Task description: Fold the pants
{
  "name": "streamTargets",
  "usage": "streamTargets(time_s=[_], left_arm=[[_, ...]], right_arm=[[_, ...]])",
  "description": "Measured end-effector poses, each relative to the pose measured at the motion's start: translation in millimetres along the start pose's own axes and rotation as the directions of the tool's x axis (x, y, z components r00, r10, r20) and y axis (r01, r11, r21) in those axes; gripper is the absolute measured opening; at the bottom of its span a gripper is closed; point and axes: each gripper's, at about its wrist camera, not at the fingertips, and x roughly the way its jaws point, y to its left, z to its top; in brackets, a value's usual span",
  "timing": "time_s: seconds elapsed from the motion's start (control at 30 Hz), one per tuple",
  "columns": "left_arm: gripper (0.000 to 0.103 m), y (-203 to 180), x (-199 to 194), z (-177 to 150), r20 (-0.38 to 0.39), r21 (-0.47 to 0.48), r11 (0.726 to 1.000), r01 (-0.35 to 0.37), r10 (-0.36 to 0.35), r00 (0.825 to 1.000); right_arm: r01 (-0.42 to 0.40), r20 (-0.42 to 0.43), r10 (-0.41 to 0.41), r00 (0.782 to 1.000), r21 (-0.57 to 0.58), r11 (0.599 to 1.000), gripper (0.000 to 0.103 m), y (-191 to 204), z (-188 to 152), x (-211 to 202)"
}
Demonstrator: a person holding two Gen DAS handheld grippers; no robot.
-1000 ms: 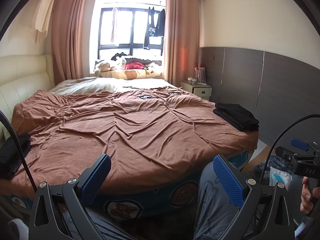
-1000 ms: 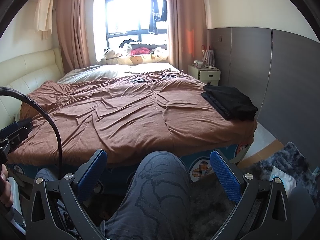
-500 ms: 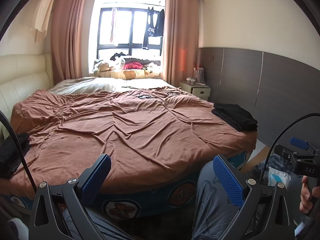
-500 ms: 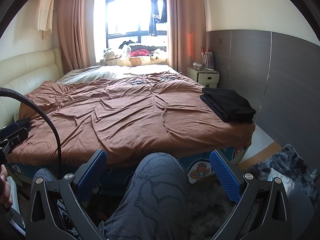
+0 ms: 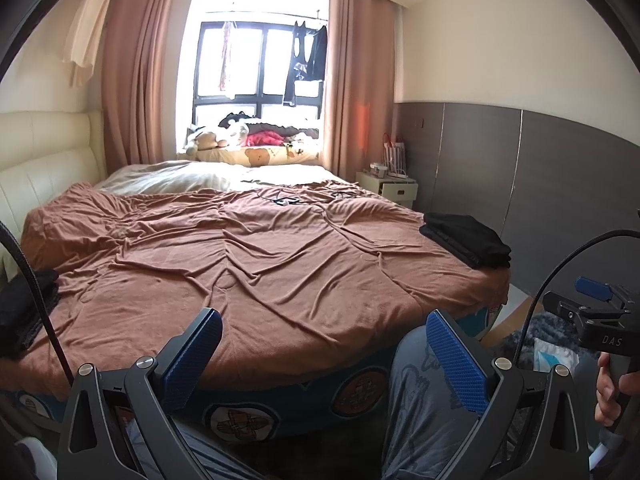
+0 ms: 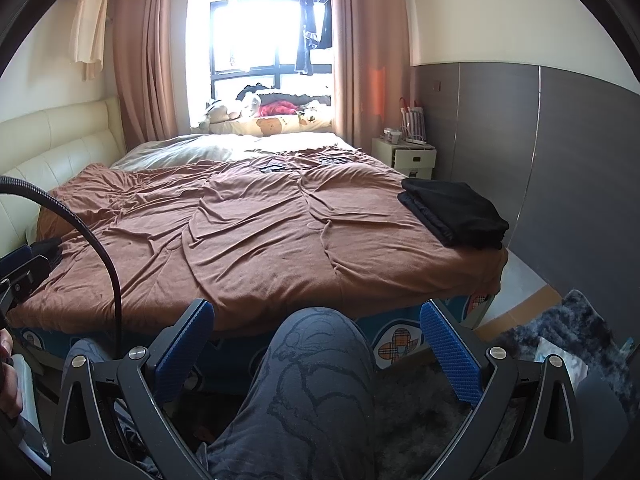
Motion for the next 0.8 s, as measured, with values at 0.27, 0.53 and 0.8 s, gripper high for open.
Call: streamTargets(time_s=[0.27,0.53,0.8], left_arm=[[0.103,0.7,-0.1,-0.1,-0.006,-0.001,1.0,0.001,-0.001,1.0],[0.103,-3.0,-2.6,0.7,0.004,0.014,1.0,0.008,-0.008,1.0],[0.103,-3.3,-7.6,1.3,0.007,0.007,1.0,0.01,-0.01,1.0]], right_arm=[[0.0,0.001,0.0,1.0,0.0,1.0,0.103,-0.5,-0.9,-0.2],[0.0,0.001,0.0,1.0,-0.001,1.0,0.103,-2.6,-1.3,0.8],[-0.002,0.002,0.002,1.0,-0.002,1.0,0.103,-3.4,-1.8,0.1]])
